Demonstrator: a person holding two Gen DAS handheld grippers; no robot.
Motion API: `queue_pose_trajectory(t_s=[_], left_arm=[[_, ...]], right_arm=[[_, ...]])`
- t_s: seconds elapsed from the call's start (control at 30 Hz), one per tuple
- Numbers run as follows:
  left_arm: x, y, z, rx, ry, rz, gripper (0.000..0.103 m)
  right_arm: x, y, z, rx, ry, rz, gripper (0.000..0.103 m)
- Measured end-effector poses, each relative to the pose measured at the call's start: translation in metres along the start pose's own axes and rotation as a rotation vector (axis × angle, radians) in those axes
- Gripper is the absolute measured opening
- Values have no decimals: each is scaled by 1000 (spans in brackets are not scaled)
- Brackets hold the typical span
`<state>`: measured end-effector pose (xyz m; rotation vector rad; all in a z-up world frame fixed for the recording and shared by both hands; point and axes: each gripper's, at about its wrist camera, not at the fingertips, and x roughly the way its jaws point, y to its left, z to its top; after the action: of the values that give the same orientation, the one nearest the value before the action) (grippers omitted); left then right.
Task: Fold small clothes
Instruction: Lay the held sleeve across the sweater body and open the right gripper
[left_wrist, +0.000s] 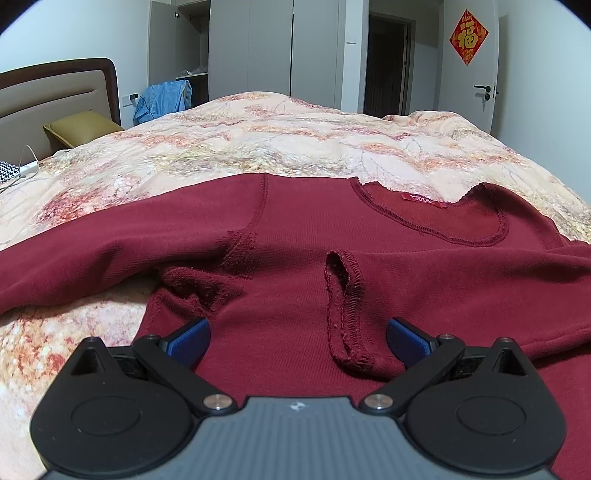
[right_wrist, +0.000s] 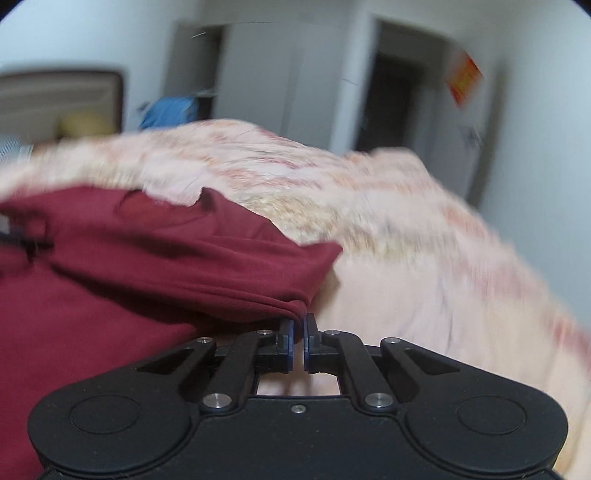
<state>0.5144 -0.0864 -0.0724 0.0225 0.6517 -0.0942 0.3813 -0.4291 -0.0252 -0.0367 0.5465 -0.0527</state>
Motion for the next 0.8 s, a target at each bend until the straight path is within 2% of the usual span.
queue_pose_trajectory(t_s=[0.23,0.33,0.43,0.53,0.57,0.63,0.7,0.77,0.8], left_arm=[[0,1,1,-9,1,-10,103],[-1,2,2,-20,-3,-18,103],[0,3,2,-17,-5,-17,103],[0,4,1,-19,-5,-18,103],[0,4,2,-19,-4,-19,103],[-3,7,6,-23,6,-34,103],[-10,13,11,-41,34,-61,103],[-27,24,13,-82,34,-92,103],[-36,31,14,-109,30,-104,103]], right_arm=[[-2,-4,-12,223,8,-10,3],[-9,6,-16,223,-9,-25,3],[-5,5,-25,299,34,-17,3],[-10,8,-19,289,12,-32,6],[-13,11,-17,276,10,-40,13],[-19,14,-12,254,-3,-25,18],[-28,19,-6,212,-28,-22,33],[-38,27,-1,176,-62,-26,58],[-42,30,1,167,-77,-14,61]])
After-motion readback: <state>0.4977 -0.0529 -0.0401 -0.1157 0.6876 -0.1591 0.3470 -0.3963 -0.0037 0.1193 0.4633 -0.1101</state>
